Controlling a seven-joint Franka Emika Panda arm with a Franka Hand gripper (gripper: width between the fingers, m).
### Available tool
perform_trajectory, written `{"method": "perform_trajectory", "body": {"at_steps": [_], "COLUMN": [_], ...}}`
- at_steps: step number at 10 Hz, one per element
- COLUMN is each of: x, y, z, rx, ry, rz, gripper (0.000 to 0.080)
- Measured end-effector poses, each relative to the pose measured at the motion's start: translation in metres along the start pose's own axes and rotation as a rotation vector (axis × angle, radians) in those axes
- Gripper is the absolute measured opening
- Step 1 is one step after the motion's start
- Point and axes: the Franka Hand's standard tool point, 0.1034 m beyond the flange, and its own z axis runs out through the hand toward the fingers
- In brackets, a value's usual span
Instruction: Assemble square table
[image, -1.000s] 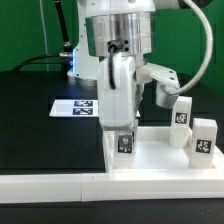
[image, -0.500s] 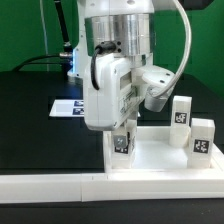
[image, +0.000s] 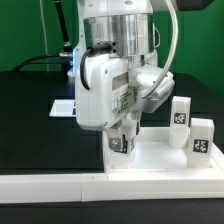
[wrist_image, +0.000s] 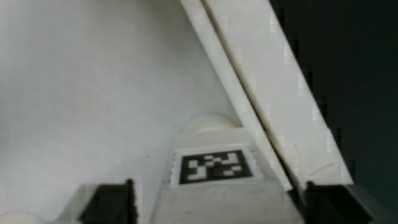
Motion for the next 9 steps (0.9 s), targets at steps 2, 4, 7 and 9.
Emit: {"method": "perform_trajectory", "body": {"at_steps": [2, 4, 7, 9], "x": [-0.009, -0.019, -0.03, -0.029], "y": [0.003, 0.01, 0.011, 0.011], "z": [-0.01, -0.037, -0.062, -0.06], "rx": [0.006, 0.019, 0.025, 0.023], "ry": [-0.013, -0.046, -0.079, -0.076], "rz": [-0.012, -0.027, -0.036, -0.04], "gripper": [0.0635, 0.0647, 0.0649, 0.0649]}}
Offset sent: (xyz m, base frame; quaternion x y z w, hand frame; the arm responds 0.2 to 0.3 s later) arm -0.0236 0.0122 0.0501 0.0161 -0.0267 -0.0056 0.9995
